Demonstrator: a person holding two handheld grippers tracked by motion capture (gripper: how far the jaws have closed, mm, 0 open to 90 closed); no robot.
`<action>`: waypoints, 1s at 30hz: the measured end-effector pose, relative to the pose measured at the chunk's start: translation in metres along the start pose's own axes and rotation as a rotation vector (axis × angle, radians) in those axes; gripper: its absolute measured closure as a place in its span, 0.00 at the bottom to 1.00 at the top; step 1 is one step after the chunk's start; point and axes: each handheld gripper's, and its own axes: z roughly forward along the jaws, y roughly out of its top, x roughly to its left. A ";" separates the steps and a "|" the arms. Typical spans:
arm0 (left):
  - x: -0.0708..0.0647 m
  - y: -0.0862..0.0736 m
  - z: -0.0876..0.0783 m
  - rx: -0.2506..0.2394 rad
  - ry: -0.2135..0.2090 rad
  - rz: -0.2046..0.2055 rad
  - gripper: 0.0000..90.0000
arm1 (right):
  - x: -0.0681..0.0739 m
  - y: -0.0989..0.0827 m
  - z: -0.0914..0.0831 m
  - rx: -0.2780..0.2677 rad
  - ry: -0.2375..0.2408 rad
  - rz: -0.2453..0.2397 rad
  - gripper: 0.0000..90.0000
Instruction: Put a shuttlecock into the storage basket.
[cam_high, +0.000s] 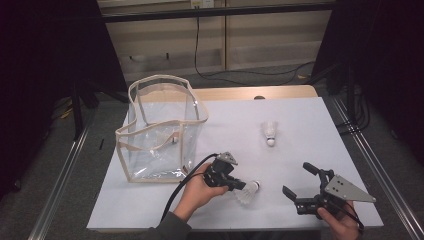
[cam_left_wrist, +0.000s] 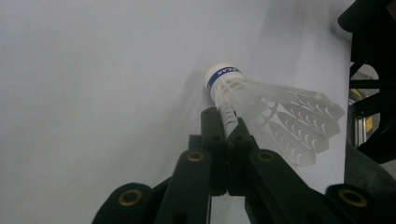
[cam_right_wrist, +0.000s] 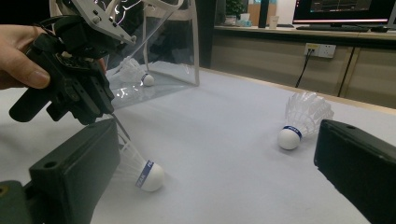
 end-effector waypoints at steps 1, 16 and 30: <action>0.000 0.000 -0.001 -0.002 0.001 -0.005 1.00 | 0.000 0.000 0.000 -0.002 0.001 -0.002 0.00; -0.003 0.010 -0.021 0.002 0.003 -0.042 1.00 | -0.001 0.000 0.000 -0.002 0.000 0.002 0.00; -0.005 0.020 -0.043 -0.016 0.004 -0.052 1.00 | -0.002 -0.002 0.002 0.004 0.003 -0.004 0.00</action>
